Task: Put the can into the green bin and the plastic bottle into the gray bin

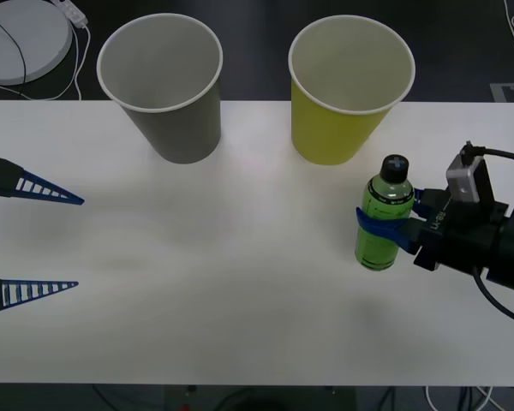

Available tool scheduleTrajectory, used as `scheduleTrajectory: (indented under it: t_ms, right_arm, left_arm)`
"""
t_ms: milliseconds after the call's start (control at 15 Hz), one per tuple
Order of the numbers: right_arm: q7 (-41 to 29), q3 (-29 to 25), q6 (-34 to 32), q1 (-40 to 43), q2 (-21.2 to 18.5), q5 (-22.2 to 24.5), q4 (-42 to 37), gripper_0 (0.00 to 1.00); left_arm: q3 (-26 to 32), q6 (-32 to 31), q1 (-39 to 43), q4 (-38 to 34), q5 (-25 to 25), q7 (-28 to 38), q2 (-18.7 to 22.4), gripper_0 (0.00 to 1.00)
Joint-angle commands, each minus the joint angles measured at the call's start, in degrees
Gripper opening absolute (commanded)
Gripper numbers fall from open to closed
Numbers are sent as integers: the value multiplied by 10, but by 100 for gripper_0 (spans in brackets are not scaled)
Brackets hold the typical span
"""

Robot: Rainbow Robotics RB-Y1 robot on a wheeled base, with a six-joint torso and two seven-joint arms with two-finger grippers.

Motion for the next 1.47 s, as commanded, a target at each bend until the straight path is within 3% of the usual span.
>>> scheduleTrajectory:
  t_ms: [67, 400, 800, 1467]
  right_arm:
    - [-80, -13, -11, 0, -2, 65, -21, 0]
    - [-253, -62, -75, -1, -2, 182, -74, 0]
    - [-437, -121, -164, -11, 1, 287, -150, 0]
    - [-441, -142, -281, -109, 37, 266, -134, 0]
  left_arm:
    - [0, 0, 0, 0, 0, 0, 0, 100]
    - [0, 0, 0, 0, 0, 0, 0, 100]
    - [0, 0, 0, 0, 0, 0, 0, 100]
    - [0, 0, 0, 0, 0, 0, 0, 100]
